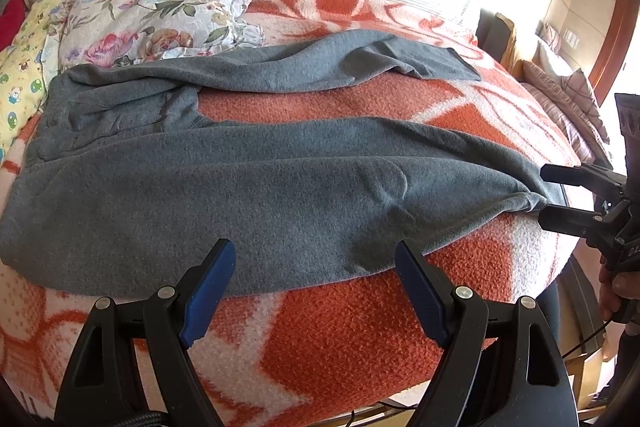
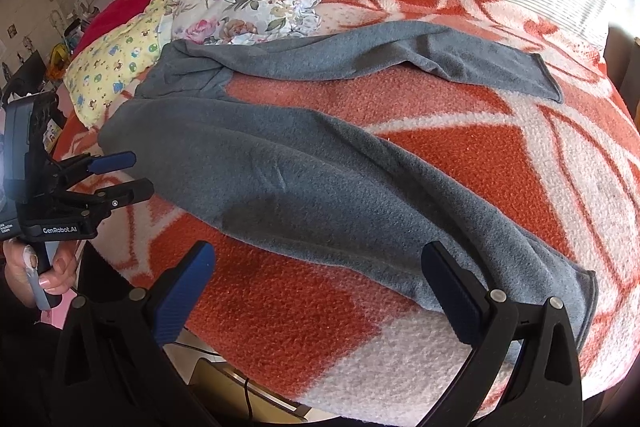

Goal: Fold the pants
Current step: 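Grasp the grey sweatpants leg ends with the left gripper while the right gripper grasps beside it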

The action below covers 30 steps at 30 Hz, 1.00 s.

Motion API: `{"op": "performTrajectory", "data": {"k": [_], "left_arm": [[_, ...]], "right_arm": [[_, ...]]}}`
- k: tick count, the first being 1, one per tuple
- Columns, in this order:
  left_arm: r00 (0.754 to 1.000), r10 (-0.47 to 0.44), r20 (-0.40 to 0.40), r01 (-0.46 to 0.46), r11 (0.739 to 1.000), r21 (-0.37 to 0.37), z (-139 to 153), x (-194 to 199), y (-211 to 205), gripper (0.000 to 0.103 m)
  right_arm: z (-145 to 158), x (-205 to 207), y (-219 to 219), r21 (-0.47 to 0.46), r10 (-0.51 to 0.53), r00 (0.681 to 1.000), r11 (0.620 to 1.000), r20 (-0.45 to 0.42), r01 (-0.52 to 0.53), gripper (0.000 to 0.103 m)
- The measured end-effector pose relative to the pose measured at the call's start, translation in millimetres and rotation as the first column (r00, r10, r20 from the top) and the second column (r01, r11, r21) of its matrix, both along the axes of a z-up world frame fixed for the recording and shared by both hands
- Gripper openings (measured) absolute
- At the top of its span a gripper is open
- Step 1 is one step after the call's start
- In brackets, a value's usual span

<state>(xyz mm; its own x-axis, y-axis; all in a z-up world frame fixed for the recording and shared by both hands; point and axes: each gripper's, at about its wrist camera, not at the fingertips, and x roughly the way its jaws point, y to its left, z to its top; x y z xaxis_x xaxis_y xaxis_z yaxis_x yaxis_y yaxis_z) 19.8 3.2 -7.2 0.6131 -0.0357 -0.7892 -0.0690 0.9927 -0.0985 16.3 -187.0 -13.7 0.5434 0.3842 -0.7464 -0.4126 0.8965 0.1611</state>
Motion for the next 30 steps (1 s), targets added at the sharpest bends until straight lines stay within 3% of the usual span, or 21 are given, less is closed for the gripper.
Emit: {"op": "performTrajectory", "data": {"k": [7,13,17,24,28,30], "left_arm": [[0.999,-0.050,-0.021,0.050,0.999,0.002,-4,10,-10,0.083],[0.989,-0.143,-0.019,0.144,0.989,0.034,-1,34,-32,0.083],[0.970,-0.243,-0.012,0.243,0.968,0.057,7,62,-51,0.083],[0.902,-0.430,-0.026,0.431,0.896,0.104,11,114,-86,0.083],[0.843,-0.534,-0.061,0.538,0.834,0.124,6,146,-106,0.083],[0.800,-0.595,-0.072,0.599,0.791,0.126,2,159,-116,0.083]], "right_arm": [[-6,0,-17,0.024,-0.041,0.999,0.999,-0.017,0.042,0.103],[-10,-4,-58,0.036,-0.152,0.988,0.988,-0.011,0.153,0.103],[-6,-9,-97,0.041,-0.262,0.965,0.965,0.025,0.261,0.103],[-14,-5,-161,0.026,-0.428,0.903,0.904,0.028,0.428,0.101],[-26,2,-198,0.035,-0.499,0.866,0.866,-0.009,0.499,0.094],[-33,10,-217,0.048,-0.526,0.850,0.848,-0.036,0.527,0.086]]}}
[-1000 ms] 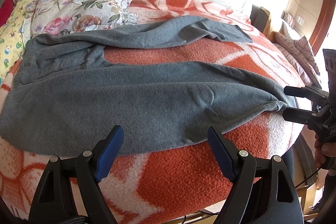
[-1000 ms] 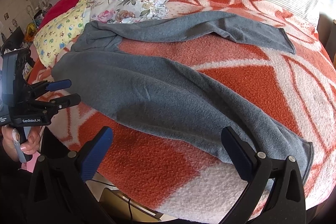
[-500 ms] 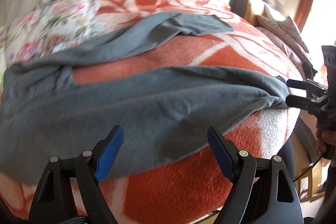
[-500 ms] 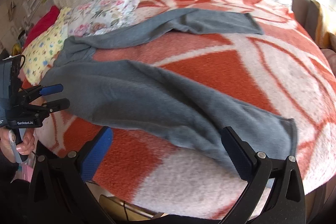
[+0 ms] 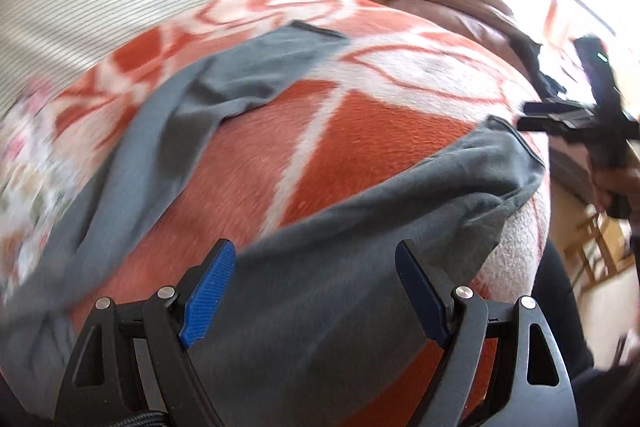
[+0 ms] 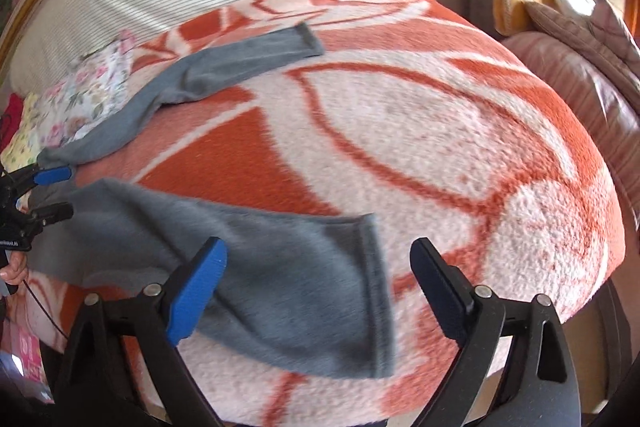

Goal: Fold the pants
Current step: 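Grasp the grey sweatpants leg ends with the left gripper while the right gripper grasps beside it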

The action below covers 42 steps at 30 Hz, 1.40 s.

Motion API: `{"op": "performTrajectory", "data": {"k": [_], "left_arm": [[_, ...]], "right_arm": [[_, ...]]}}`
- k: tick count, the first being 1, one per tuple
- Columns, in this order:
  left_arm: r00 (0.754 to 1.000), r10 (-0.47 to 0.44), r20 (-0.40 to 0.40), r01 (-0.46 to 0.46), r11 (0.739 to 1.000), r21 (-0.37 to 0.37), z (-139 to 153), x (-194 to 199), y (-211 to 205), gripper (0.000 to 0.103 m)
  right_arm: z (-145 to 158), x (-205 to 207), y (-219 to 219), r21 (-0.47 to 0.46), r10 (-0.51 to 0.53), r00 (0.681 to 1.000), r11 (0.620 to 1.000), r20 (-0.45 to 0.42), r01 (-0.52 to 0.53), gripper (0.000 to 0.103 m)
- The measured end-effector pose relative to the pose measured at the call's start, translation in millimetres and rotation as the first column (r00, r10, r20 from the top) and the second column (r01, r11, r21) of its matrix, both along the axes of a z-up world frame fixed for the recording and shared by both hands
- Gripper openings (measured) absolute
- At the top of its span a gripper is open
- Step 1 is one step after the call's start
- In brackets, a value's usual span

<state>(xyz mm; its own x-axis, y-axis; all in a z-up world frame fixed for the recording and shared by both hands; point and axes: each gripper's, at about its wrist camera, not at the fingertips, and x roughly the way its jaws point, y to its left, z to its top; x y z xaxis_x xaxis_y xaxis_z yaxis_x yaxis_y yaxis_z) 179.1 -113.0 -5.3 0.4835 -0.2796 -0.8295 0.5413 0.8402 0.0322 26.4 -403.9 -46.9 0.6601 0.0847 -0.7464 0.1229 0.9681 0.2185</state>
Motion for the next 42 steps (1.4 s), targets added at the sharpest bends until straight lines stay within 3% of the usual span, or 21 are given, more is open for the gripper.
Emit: {"op": "performTrajectory", "data": {"k": [1,3,7,9,11,13,14,16,20,22,24,25,26,28,30,31,36,42], "left_arm": [[0.999,-0.032,-0.007,0.032,0.999,0.014,-3,7,-5,0.083],[0.994,-0.103,-0.041,0.104,0.994,0.032,-11,19,-15,0.083],[0.979,-0.175,-0.107,0.184,0.979,0.083,-35,44,-29,0.083],[0.967,-0.189,-0.171,0.205,0.975,0.080,-49,53,-32,0.082],[0.951,-0.193,-0.241,0.216,0.973,0.075,-66,61,-35,0.068],[0.940,-0.211,-0.268,0.224,0.974,0.018,-70,64,-32,0.056],[0.937,-0.223,-0.268,0.229,0.973,-0.006,-67,65,-31,0.036],[0.935,-0.222,-0.277,0.215,0.975,-0.057,-58,71,-30,0.012],[0.945,-0.191,-0.267,0.177,0.981,-0.075,-50,83,-28,0.011],[0.944,-0.172,-0.282,0.161,0.985,-0.063,-59,86,-29,0.012],[0.942,-0.148,-0.302,0.133,0.989,-0.071,-68,88,-25,0.018],[0.943,-0.140,-0.302,0.120,0.989,-0.082,-67,88,-22,0.026],[0.945,-0.131,-0.299,0.109,0.990,-0.089,-64,88,-18,0.039],[0.955,-0.117,-0.272,0.094,0.991,-0.097,-53,89,-9,0.057],[0.965,-0.104,-0.239,0.081,0.991,-0.102,-39,91,3,0.057],[0.969,-0.091,-0.228,0.070,0.993,-0.100,-33,94,9,0.057],[0.985,0.015,-0.172,-0.029,0.997,-0.076,-14,122,43,0.057],[0.969,0.197,-0.151,-0.207,0.977,-0.058,-6,169,109,0.059]], "right_arm": [[-3,3,-4,0.006,-0.005,1.000,1.000,-0.011,0.005,0.084],[-11,13,-12,0.021,-0.010,0.999,1.000,-0.035,0.011,0.068],[-29,31,-17,0.005,-0.008,0.996,1.000,-0.093,0.009,0.055],[-33,35,-14,0.003,0.014,0.995,1.000,-0.096,-0.014,0.040],[-30,36,-7,-0.011,0.042,0.995,0.999,-0.086,-0.043,0.019],[-27,39,-3,-0.068,0.047,0.996,0.996,-0.081,-0.052,0.015],[-25,42,-2,-0.079,0.050,0.996,0.995,-0.073,-0.056,0.011],[-14,51,-7,-0.091,0.052,0.998,0.994,-0.036,-0.055,0.011],[11,83,-18,-0.132,0.052,0.998,0.990,0.031,-0.048,0.010],[7,100,-18,-0.142,0.062,0.998,0.988,0.014,-0.059,0.010],[-9,112,-14,-0.156,0.064,0.997,0.985,-0.041,-0.070,0.010],[-17,115,-11,-0.179,0.048,0.997,0.982,-0.063,-0.058,0.012],[-20,116,-11,-0.196,0.033,0.997,0.980,-0.077,-0.047,0.019],[-13,115,-12,-0.191,0.023,0.998,0.981,-0.058,-0.033,0.033],[6,114,-15,-0.139,0.037,0.999,0.990,0.012,-0.035,0.054],[15,117,-14,-0.125,0.044,0.999,0.991,0.033,-0.039,0.056],[43,162,-2,-0.070,0.112,0.989,0.992,0.092,-0.105,0.056],[45,244,2,0.007,0.123,0.990,0.992,0.066,-0.124,0.056]]}}
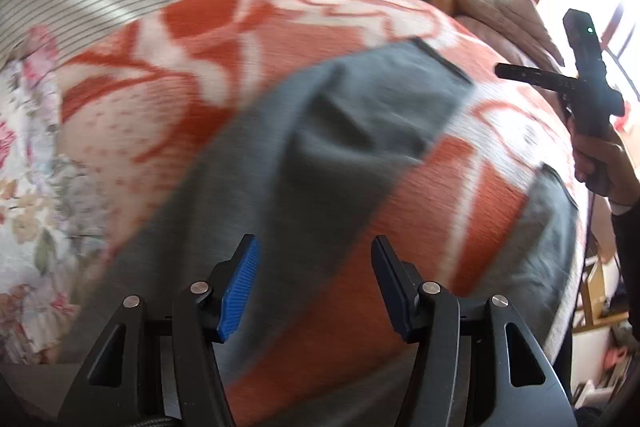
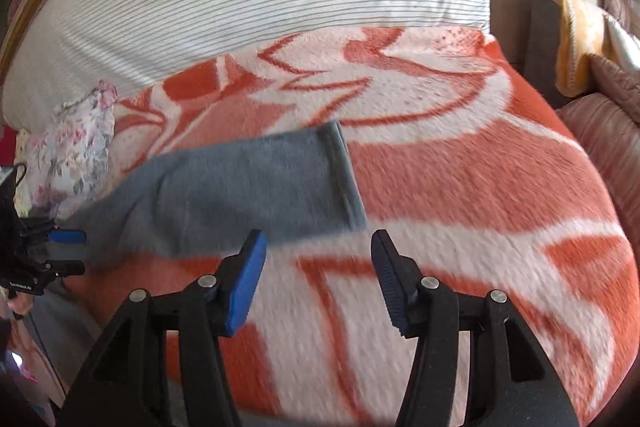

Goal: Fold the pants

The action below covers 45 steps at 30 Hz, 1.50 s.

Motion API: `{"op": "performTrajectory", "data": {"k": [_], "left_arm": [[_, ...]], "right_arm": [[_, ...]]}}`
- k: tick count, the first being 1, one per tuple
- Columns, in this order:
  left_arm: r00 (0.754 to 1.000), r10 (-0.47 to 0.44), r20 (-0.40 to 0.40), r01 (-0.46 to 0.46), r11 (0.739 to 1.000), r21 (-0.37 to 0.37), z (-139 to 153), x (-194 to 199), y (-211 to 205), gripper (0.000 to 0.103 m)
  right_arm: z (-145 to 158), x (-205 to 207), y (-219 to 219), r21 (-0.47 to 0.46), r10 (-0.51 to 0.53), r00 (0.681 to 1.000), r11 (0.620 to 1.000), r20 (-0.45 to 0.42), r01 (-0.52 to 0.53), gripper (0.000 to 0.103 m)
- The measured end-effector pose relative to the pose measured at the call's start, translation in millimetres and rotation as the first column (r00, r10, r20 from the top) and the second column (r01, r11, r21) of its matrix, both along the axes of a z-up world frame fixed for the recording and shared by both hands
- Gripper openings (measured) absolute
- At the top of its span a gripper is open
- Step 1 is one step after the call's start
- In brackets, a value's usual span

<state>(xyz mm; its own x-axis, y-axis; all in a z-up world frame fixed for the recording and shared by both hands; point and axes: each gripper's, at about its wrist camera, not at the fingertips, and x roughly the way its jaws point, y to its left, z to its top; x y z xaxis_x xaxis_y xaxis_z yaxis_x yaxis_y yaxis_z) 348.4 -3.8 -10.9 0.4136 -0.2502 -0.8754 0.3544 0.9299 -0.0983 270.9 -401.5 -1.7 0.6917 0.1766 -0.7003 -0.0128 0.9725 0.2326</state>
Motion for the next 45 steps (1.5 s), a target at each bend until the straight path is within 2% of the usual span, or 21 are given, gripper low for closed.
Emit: {"op": "performTrajectory", "data": {"k": [5,6,9,13,15,16,17,18,19,21,28,31,37,41,45], "left_arm": [[0.994,0.102,-0.048,-0.103,0.995,-0.018,-11,50,57,0.059],[0.992,0.099,-0.072,-0.101,0.995,-0.027,-16,60,64,0.059],[0.990,0.082,-0.117,-0.081,0.997,0.010,-34,81,73,0.059],[0.984,0.041,-0.172,-0.030,0.997,0.066,-62,99,69,0.061],[0.986,0.031,-0.164,-0.017,0.996,0.087,-68,96,63,0.060],[0.987,0.020,-0.157,-0.007,0.996,0.088,-68,96,61,0.053],[0.987,0.001,-0.160,0.010,0.998,0.067,-66,94,60,0.033],[0.987,-0.012,-0.159,0.021,0.998,0.053,-65,90,57,0.027],[0.991,-0.013,-0.137,0.023,0.997,0.068,-60,85,55,0.022],[0.993,-0.016,-0.113,0.023,0.998,0.062,-53,77,53,0.017],[0.999,-0.044,-0.001,0.044,0.999,-0.007,-4,17,48,0.015],[0.998,-0.056,0.014,0.056,0.998,-0.035,10,-13,45,0.015],[0.993,-0.120,0.022,0.121,0.992,-0.047,22,-85,10,0.015],[0.989,-0.146,0.035,0.146,0.989,0.000,15,-116,-12,0.015],[0.989,-0.139,0.055,0.139,0.990,-0.007,14,-139,-18,0.015]], "right_arm": [[-4,65,-5,0.017,-0.030,0.999,0.999,-0.045,0.031,0.056],[-6,76,-8,0.037,-0.033,0.998,0.999,-0.053,0.035,0.056],[-17,106,-13,0.107,-0.025,0.996,0.994,-0.090,0.034,0.056],[-33,132,-4,0.113,0.011,0.990,0.994,-0.142,0.005,0.056],[-39,139,2,0.065,0.019,0.987,0.998,-0.158,-0.008,0.055],[-39,140,5,0.040,0.021,0.987,0.999,-0.158,-0.015,0.053],[-38,140,6,0.010,0.015,0.988,1.000,-0.155,-0.014,0.037],[-36,139,7,-0.015,0.008,0.989,1.000,-0.151,-0.010,0.016],[-32,135,6,-0.021,0.006,0.990,1.000,-0.139,-0.009,0.011],[-21,125,2,-0.011,0.010,0.995,1.000,-0.103,-0.011,0.011],[17,67,-7,0.004,0.027,1.000,1.000,0.004,-0.027,0.011],[26,38,-13,0.019,0.043,0.999,0.999,0.025,-0.043,0.011],[19,-27,-32,0.042,0.045,0.998,0.998,0.032,-0.046,0.011],[8,-63,-42,0.053,0.029,0.999,0.998,0.018,-0.030,0.011],[3,-96,-51,0.089,0.013,0.999,0.996,0.030,-0.016,0.011]]}}
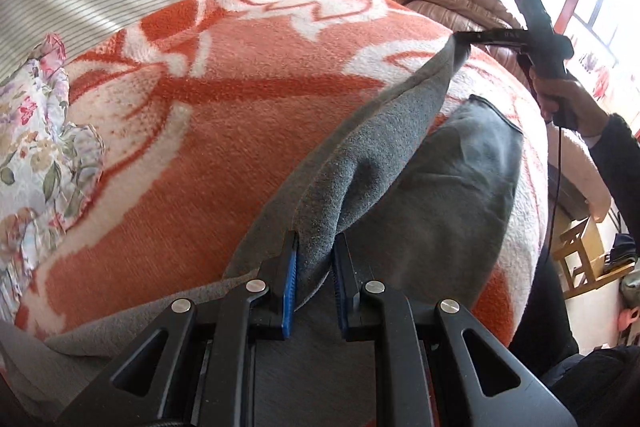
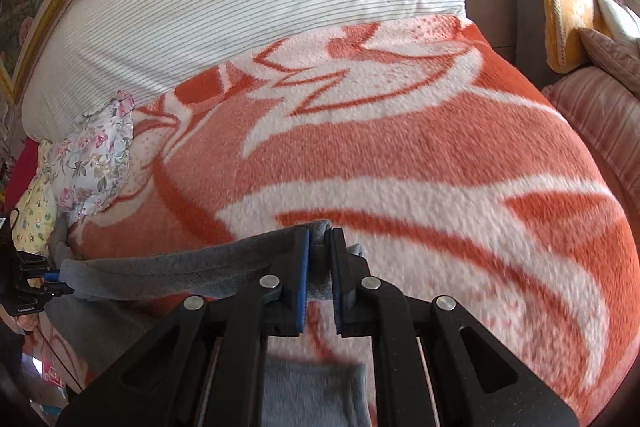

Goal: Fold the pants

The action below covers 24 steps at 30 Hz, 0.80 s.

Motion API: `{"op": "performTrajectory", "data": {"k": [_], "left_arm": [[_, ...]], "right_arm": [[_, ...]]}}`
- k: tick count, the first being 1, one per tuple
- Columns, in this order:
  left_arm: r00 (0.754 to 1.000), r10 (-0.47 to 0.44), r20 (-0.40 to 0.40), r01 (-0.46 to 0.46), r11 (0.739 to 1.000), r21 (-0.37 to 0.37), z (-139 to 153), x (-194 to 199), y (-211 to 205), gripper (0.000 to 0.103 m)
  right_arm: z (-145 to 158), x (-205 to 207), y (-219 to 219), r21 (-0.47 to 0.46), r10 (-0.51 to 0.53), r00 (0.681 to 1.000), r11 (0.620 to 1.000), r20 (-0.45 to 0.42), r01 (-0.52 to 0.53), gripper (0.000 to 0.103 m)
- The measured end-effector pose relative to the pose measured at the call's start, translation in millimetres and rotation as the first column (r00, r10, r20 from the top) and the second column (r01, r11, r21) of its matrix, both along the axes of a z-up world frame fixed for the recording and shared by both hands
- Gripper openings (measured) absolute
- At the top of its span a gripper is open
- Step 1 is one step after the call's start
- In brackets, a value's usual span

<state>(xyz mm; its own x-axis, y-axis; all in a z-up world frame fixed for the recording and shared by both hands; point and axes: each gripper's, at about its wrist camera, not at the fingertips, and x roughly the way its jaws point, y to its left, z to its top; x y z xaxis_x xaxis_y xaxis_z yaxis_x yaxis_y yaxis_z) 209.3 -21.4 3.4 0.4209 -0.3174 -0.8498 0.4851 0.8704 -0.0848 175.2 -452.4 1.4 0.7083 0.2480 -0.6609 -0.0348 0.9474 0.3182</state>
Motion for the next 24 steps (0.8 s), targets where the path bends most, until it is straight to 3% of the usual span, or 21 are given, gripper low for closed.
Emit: {"op": "performTrajectory", "data": {"k": [10,19,24], "left_arm": [[0.996,0.006,0.091,-0.007,1.000,0.005,2,-51,-14,0.015],[0.994,-0.039,0.102,0.031,0.997,0.073,-29,-92,-33,0.016],[0.992,-0.037,0.121,0.027,0.996,0.081,-31,-94,-34,0.016]], "right_arm": [[-15,-60,-2,0.012,-0.016,0.999,1.000,0.051,0.016,0.011],[-52,-104,-17,0.141,-0.064,0.996,0.988,0.058,0.055,0.011],[-42,-122,-13,0.123,-0.071,0.992,0.991,0.105,0.058,0.011]]}}
